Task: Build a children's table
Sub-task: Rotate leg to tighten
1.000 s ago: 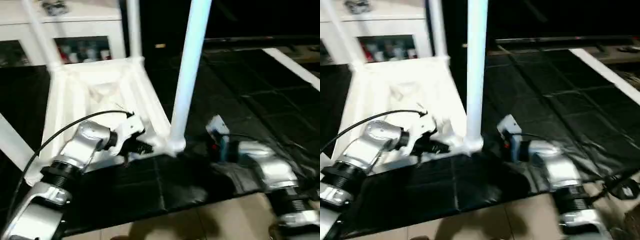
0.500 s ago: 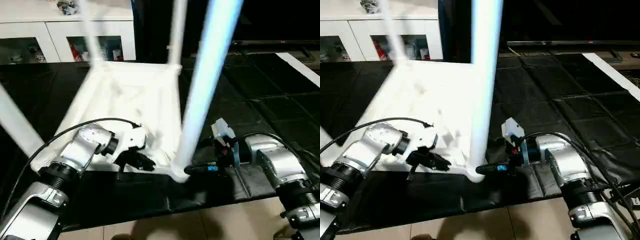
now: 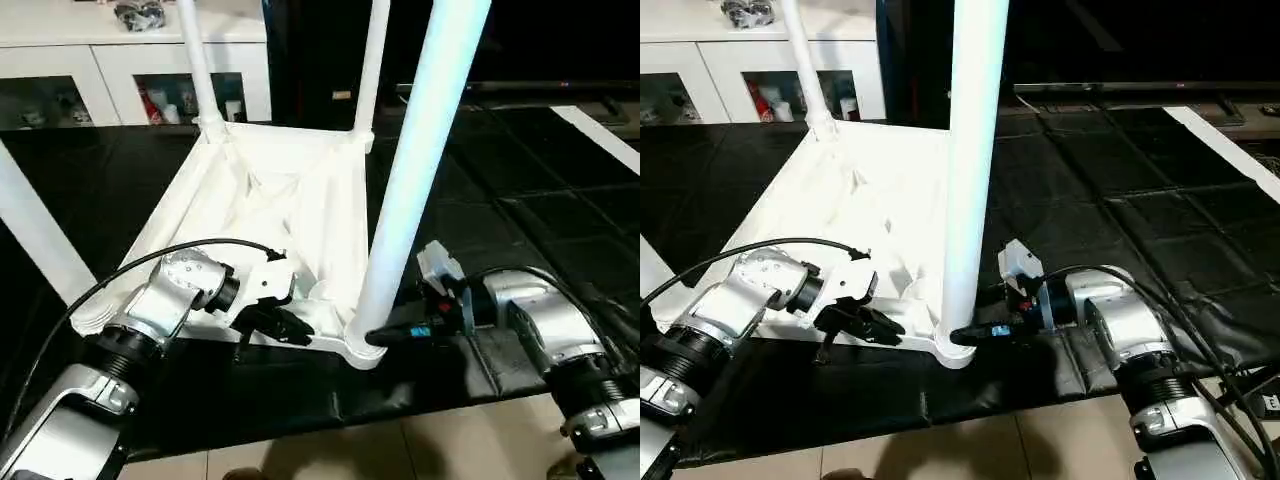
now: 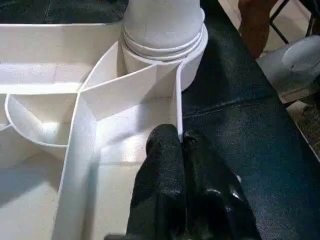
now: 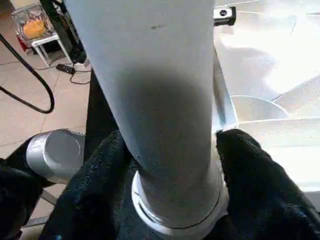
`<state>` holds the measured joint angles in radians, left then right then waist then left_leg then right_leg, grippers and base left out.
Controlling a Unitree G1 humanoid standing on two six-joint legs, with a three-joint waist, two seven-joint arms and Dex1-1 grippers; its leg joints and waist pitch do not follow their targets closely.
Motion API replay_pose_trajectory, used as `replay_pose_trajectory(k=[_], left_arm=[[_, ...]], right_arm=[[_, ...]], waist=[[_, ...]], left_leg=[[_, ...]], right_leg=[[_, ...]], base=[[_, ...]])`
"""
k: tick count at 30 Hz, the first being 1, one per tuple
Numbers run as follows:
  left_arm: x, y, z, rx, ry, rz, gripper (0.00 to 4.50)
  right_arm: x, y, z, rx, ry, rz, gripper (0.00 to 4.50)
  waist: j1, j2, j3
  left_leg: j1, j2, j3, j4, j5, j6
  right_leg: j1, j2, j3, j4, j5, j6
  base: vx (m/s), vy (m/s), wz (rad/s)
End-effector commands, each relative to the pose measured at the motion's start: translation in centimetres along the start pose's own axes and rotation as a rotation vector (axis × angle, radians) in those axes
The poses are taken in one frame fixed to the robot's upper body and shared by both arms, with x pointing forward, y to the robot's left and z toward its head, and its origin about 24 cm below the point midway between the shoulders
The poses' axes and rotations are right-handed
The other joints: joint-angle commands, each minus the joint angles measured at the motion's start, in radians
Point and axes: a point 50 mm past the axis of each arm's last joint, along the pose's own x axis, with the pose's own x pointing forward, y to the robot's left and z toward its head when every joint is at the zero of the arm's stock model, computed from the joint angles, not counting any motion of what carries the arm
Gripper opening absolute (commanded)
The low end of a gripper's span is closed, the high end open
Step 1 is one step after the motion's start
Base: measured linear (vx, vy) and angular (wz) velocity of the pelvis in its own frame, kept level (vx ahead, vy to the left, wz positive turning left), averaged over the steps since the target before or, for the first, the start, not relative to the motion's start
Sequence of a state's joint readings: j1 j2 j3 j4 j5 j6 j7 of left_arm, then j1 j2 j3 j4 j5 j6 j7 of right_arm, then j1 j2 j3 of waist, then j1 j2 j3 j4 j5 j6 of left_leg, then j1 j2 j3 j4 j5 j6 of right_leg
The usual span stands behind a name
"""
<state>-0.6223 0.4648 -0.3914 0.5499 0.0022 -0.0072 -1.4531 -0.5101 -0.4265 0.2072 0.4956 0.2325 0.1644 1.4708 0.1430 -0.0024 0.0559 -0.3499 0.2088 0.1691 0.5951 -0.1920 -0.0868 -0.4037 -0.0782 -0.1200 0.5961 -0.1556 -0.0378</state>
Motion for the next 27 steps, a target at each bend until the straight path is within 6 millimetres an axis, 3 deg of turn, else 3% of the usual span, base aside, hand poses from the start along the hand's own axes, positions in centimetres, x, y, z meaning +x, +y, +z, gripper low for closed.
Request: replay_pose_trajectory(k=[1, 7, 17, 20, 22, 23, 24, 27], left_arm=[[0.4, 0.1, 0.2, 0.022, 0.013, -0.005, 0.00], [0.6, 0.0, 0.0, 0.012, 0.007, 0.003, 0.00], [0.8, 1.2, 0.7, -0.107, -0.055, 0.174, 0.00], [1.1, 1.9, 1.6, -0.174, -0.104, 0.264, 0.00], [1.6, 2.4, 2.3, -0.203, -0.133, 0.317, 0.00], [1.8, 2.5, 2.4, -0.212, -0.141, 0.328, 0.00], [2.6, 2.9, 3.2, -0.251, -0.171, 0.371, 0.00], [3.8, 3.6, 4.3, -0.306, -0.212, 0.435, 0.00]], right_arm=[[0.2, -0.2, 0.4, -0.025, 0.012, 0.008, 2.47], [0.5, -0.1, 0.3, -0.007, 0.002, 0.035, 2.03], [2.0, 0.6, -0.4, 0.108, -0.049, -0.057, 1.96], [3.6, 0.0, -0.6, 0.147, -0.070, -0.223, 1.96], [4.5, -0.3, -0.5, 0.187, -0.099, -0.292, 1.96], [4.8, -0.4, -0.4, 0.193, -0.104, -0.306, 1.96], [6.0, -0.9, -0.1, 0.212, -0.111, -0.387, 1.96], [7.7, -2.0, 0.7, 0.252, -0.116, -0.526, 1.96]], waist=[[-0.008, -0.001, -0.074], [-0.008, -0.001, -0.074], [-0.008, -0.002, -0.068], [-0.020, -0.002, -0.066], [-0.043, -0.002, -0.065], [-0.049, -0.003, -0.065], [-0.057, 0.004, -0.065], [-0.079, 0.001, -0.064]], left_leg=[[0.004, 0.030, -0.001, -0.066, -0.172, 0.047], [0.005, 0.031, -0.001, -0.066, -0.174, 0.048], [0.011, 0.029, -0.001, -0.068, -0.196, 0.036], [0.006, 0.021, -0.006, -0.070, -0.212, 0.013], [0.000, 0.014, -0.010, -0.069, -0.225, 0.004], [0.001, 0.012, -0.009, -0.068, -0.227, 0.005], [0.002, 0.011, -0.009, -0.066, -0.230, 0.008], [0.001, 0.006, -0.011, -0.063, -0.238, 0.008]], right_leg=[[0.058, -0.075, 0.058, -0.075, -0.345, -0.146], [0.057, -0.074, 0.058, -0.075, -0.350, -0.143], [0.053, -0.074, 0.057, -0.087, -0.425, -0.119], [0.055, -0.077, 0.049, -0.098, -0.508, -0.075], [0.059, -0.076, 0.040, -0.108, -0.557, -0.045], [0.058, -0.074, 0.039, -0.111, -0.562, -0.040], [0.056, -0.074, 0.038, -0.113, -0.562, -0.039], [0.054, -0.071, 0.030, -0.120, -0.577, -0.035]], base=[[0.000, 0.000, 0.00], [0.000, 0.000, 0.00], [0.000, 0.000, 0.00], [0.000, 0.000, 0.00], [0.000, 0.000, 0.00], [0.000, 0.000, 0.00], [0.000, 0.000, 0.00], [0.000, 0.000, 0.00]])
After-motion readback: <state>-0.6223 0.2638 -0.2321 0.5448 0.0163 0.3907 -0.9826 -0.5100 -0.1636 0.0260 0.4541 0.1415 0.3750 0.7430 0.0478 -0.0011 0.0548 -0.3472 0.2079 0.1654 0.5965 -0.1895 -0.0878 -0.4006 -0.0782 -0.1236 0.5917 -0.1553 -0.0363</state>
